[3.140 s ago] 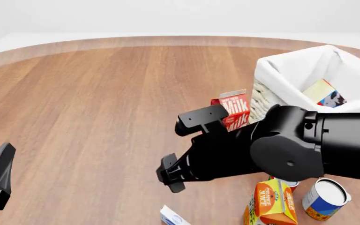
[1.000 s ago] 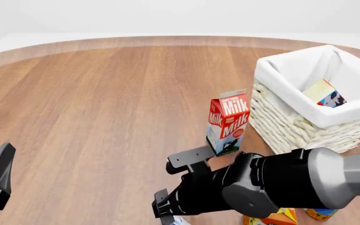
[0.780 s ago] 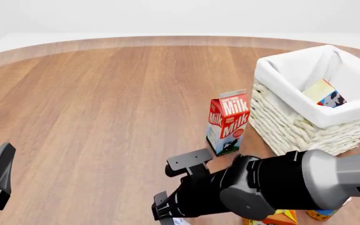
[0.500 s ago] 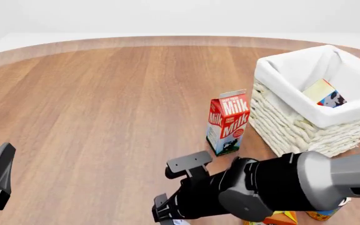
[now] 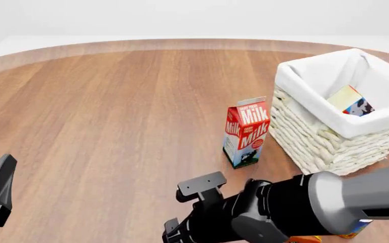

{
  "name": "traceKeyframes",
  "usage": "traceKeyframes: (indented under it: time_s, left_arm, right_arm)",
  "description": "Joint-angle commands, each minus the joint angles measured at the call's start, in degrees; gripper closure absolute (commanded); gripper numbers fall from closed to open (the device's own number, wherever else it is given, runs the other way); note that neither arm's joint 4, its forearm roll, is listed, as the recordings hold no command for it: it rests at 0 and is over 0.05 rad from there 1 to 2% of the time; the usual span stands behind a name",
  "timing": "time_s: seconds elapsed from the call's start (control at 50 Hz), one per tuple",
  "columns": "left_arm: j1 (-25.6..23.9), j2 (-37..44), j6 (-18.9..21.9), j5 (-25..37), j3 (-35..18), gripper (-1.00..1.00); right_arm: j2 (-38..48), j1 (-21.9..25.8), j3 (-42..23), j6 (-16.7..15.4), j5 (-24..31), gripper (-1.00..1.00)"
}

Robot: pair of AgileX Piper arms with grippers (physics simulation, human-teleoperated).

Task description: Pick up the cream cheese box and the butter, and put them in the basket.

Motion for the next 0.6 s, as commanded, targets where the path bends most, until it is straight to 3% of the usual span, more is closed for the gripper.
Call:
traceKeyframes:
  time_s: [0.02,0.18,0.2,0.48,0.6]
  left_arm:
    - [0.00,0.00,0.00,0.00,0.00,-1.00]
    - [0.00,0.00,0.00,0.00,0.00,-1.00]
    - [0.00,0.00,0.00,0.00,0.00,-1.00]
    - [0.00,0.00,0.00,0.00,0.00,-1.00]
    - [0.00,0.00,0.00,0.00,0.00,-1.00]
  right_arm:
    - [1.02,0.80,0.11,0.92,-0.80,-1.00]
    - [1.04,0.58,0.47,0.88,-1.36,-1.00]
    - [0.97,0.23,0.47,0.53,-1.24,1.00]
    - [0.49,-0.29,0.09,-0.28,-0.46,1.00]
    - [-2.63,-2.39,-1.66,-3.12,3.11,1.00]
